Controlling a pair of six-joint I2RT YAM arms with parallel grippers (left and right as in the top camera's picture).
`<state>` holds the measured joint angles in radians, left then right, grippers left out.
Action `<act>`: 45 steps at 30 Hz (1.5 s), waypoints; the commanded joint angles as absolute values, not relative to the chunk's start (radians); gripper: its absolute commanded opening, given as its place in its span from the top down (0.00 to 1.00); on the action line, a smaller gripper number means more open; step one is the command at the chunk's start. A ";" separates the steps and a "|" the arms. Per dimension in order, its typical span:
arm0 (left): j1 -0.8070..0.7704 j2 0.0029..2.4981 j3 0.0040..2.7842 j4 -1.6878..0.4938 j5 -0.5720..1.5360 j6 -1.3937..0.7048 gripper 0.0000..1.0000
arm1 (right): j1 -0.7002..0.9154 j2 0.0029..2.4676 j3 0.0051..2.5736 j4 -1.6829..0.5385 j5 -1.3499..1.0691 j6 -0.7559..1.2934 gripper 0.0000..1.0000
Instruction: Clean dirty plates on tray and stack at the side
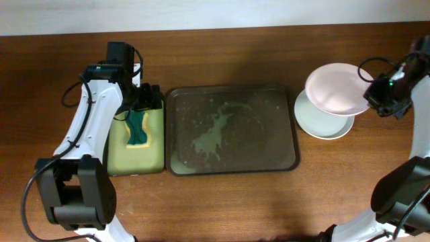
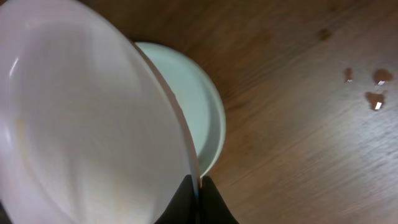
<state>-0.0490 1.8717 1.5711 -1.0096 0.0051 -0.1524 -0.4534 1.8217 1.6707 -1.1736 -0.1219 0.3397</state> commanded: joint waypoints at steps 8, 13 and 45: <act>-0.046 1.858 1.586 -1.010 0.015 -0.140 0.00 | -0.482 1.858 1.546 -1.055 -0.139 0.337 0.41; -0.046 1.858 1.586 -1.011 0.015 -0.140 0.00 | -0.451 1.858 1.546 -1.075 -0.150 0.265 0.21; -0.046 1.858 1.586 -1.011 0.015 -0.140 0.00 | -0.169 1.851 1.655 -1.100 -0.400 0.015 0.02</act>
